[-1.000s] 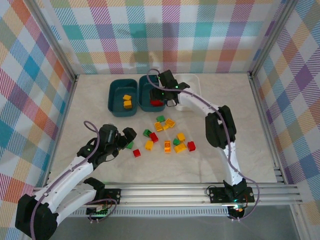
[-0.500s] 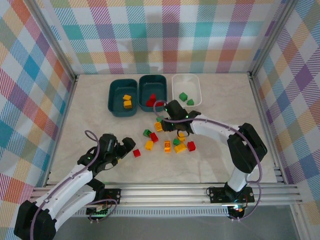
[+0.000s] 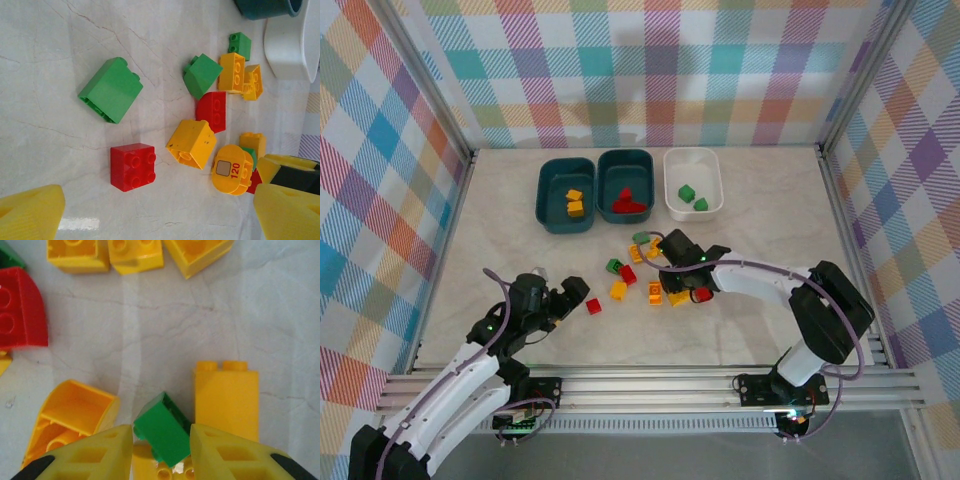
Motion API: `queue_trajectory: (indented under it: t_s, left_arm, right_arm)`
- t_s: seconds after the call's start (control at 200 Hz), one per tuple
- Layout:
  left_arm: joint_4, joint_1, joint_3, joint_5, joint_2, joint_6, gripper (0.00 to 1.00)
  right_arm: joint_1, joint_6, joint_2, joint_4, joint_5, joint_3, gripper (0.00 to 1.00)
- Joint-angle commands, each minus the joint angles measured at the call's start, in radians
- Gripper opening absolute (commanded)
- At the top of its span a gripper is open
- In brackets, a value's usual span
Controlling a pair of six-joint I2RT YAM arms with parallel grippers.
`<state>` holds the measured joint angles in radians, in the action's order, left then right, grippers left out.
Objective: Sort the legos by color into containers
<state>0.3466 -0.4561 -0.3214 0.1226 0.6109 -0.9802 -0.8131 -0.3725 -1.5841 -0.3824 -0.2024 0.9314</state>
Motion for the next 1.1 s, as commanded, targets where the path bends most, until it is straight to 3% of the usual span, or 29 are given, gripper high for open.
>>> queue_trajectory:
  t_s: [0.0, 0.32, 0.6, 0.765, 1.095]
  left_arm:
    - [0.027, -0.002, 0.015, 0.019, -0.019, -0.015, 0.97]
    - [0.066, -0.002, 0.014, 0.002, -0.063, -0.025, 0.97]
    - [0.093, -0.003, 0.019, -0.003, -0.093, -0.028, 0.97]
    - [0.077, -0.003, 0.03, -0.008, -0.099, -0.038, 0.97]
    - [0.075, -0.003, 0.029, -0.006, -0.078, -0.032, 0.97]
  right_arm:
    - [-0.01, -0.043, 0.007, -0.007, 0.052, -0.034, 0.36]
    - [-0.014, -0.086, -0.045, -0.008, -0.013, -0.044, 0.47]
    - [-0.014, -0.142, 0.049, -0.063, -0.1, -0.069, 0.47]
    - [-0.013, -0.157, 0.075, -0.056, -0.068, -0.083, 0.48]
    - [-0.012, -0.169, -0.04, 0.05, 0.033, -0.028, 0.49]
